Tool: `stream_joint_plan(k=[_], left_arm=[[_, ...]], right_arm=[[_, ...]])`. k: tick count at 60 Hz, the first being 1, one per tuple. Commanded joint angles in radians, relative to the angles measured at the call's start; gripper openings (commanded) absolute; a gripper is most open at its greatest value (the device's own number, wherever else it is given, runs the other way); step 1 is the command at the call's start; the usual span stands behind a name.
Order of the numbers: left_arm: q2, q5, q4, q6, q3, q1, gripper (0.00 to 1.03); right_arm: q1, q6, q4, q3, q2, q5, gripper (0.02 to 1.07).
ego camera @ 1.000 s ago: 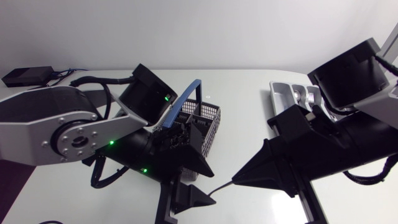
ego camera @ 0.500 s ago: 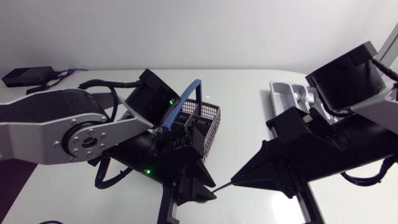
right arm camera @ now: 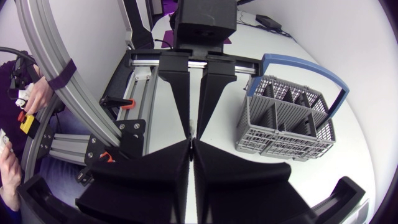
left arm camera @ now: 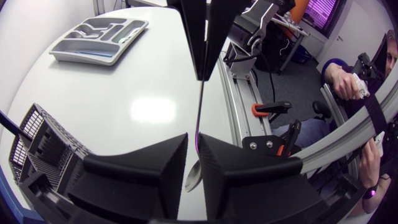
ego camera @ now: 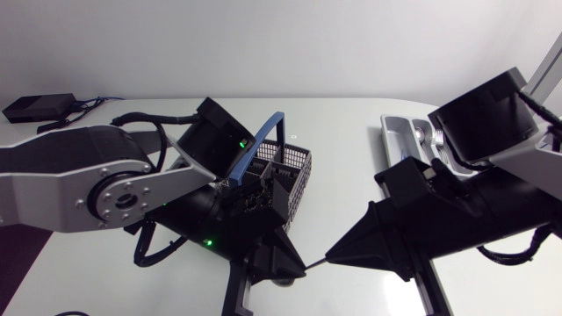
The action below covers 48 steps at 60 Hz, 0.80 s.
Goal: Unload the cutlery basket into the drawer organizer.
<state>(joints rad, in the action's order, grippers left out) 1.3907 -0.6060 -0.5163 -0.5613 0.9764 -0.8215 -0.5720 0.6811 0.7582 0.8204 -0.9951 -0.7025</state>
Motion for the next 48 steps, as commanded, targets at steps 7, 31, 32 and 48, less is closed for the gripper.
stream_joint_plan(k=[7, 31, 32, 48], left_arm=[[0.019, -0.011, -0.008, -0.017, 0.015, -0.002, 0.04], [-0.022, 0.175, -0.016, -0.017, 0.031, -0.027, 0.04], [-0.025, 0.189, -0.014, -0.017, 0.031, -0.031, 0.04], [-0.065, 0.54, 0.11, -0.028, -0.021, -0.157, 0.04]], right_arm=[[0.014, -0.017, -0.005, -0.03, -0.008, 0.0, 0.08], [0.086, -0.084, -0.049, -0.043, 0.065, 0.017, 1.03], [0.087, -0.086, -0.049, -0.041, 0.069, 0.017, 1.03], [0.158, -0.091, -0.037, -0.043, 0.133, 0.024, 1.03]])
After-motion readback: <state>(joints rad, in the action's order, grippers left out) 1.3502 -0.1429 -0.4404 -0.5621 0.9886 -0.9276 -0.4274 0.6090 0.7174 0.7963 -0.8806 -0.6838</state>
